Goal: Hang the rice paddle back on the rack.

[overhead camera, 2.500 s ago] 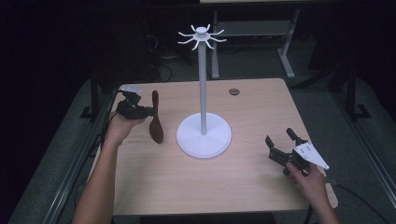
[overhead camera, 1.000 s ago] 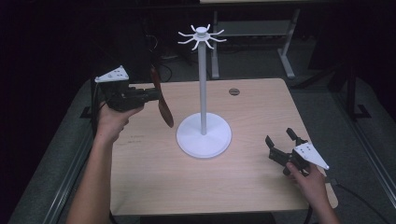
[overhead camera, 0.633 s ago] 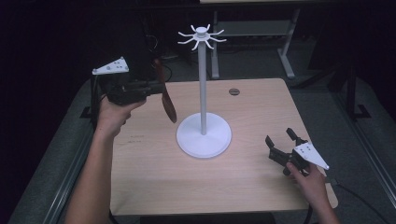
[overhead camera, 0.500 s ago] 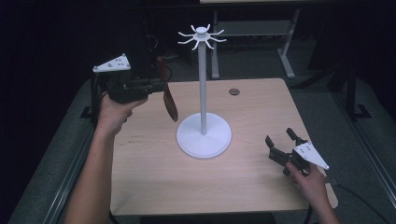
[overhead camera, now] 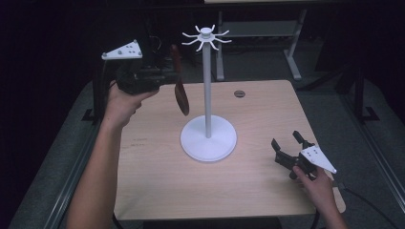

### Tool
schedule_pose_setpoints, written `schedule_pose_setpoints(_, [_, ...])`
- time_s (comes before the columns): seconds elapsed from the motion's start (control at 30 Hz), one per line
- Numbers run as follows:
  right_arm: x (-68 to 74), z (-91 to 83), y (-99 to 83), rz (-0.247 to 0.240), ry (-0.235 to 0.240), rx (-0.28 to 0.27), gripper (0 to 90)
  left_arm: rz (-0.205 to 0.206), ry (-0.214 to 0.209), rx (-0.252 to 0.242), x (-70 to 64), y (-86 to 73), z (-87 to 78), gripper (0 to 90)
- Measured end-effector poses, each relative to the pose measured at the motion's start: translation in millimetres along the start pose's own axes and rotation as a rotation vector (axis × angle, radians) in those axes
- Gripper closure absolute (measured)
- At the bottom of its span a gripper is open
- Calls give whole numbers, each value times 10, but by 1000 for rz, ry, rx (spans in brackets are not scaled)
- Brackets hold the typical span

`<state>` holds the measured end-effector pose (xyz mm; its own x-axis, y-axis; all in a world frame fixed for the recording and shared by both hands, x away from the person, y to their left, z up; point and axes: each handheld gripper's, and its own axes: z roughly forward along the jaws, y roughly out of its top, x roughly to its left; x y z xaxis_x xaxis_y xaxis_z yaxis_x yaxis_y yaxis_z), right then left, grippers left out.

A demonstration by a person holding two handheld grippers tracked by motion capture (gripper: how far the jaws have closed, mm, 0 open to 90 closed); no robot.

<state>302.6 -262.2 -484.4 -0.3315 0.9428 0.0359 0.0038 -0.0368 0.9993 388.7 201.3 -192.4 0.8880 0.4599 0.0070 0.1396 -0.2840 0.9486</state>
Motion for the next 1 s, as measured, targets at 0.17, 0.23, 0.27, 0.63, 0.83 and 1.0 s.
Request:
schedule_pose_setpoints(0.17, [1, -1, 0, -2, 1, 0, 133, 9, 4, 3, 16, 80, 33, 783])
schedule_pose_setpoints(0.23, [0, -1, 0, -1, 0, -1, 133, 8, 3, 2, 21, 101, 46, 783])
schedule_pose_setpoints(0.27, [0, -1, 0, -1, 1, -1, 133, 10, 2, 4, 23, 113, 53, 783])
schedule_pose_setpoints(0.63, [-1, -1, 0, 0, 1, -1, 133, 11, 0, 18, 56, 178, 164, 783])
schedule_pose_setpoints(0.83, [-3, 0, 0, 1, 1, -2, 133, 10, -12, 25, 57, 179, 246, 783])
schedule_pose_setpoints(1.0, [-5, -2, -1, 1, 1, -6, 133, 12, -17, 30, 59, 182, 310, 783])
